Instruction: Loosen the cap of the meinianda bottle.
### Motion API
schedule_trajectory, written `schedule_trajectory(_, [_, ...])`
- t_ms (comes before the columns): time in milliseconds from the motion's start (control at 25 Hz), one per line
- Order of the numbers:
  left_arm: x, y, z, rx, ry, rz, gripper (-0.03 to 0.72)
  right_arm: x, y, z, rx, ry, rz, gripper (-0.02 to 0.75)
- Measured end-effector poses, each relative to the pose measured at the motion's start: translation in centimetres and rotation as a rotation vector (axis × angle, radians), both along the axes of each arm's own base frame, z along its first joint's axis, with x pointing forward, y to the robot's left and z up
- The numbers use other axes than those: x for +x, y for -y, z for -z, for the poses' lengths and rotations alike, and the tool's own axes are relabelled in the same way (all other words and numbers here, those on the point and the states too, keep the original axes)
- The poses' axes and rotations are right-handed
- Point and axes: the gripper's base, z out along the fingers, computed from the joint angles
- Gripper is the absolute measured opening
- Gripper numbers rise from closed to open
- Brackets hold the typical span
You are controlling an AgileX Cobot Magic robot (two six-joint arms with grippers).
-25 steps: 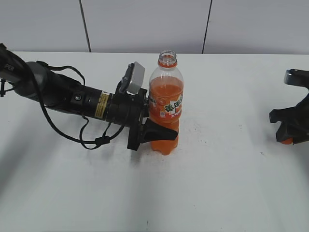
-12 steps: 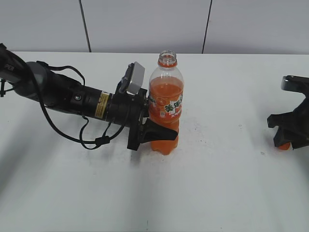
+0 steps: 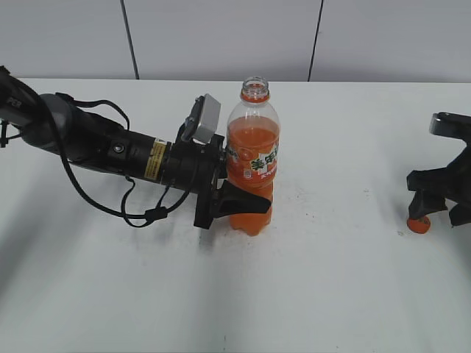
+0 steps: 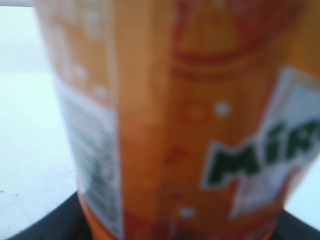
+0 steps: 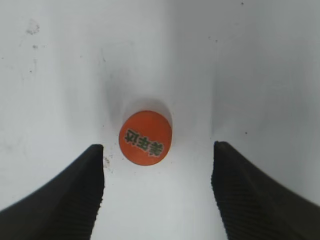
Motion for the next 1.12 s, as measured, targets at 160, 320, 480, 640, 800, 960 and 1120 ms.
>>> schedule_trajectory(160, [0.0,0.0,0.0,-0.005,-0.002,0.004,0.435,-0.1,0.0,-1.6,0.003,0.049,0.003,0.505])
schedule_trajectory(320, [-0.2,0.2,-0.5,-0.052,-0.025,0.012,0.558,-0.2,0.0,-3.0,0.003,0.095,0.004,0.505])
schedule_trajectory(480, [-0.2,0.2,-0.5,-0.053,-0.038,0.012,0.593,-0.3,0.0,-3.9,0.003,0.123,0.004,0.505])
schedule_trajectory(640, [-0.3,0.1,-0.9,-0.047,-0.04,0.019,0.594,-0.5,0.0,-4.6,0.003,0.145,0.004,0.505])
schedule_trajectory(800, [-0.2,0.2,-3.1,-0.06,-0.012,0.02,0.592,-0.6,0.0,-5.4,0.002,0.17,0.003,0.505])
schedule_trajectory(960, [-0.3,0.1,-5.9,-0.082,0.028,0.017,0.593,-0.8,0.0,-6.3,0.002,0.199,0.003,0.505])
schedule_trajectory(1120, [-0.6,0.0,-8.8,-0.105,0.07,0.013,0.593,-1.3,-0.1,-7.8,0.002,0.24,0.001,0.505])
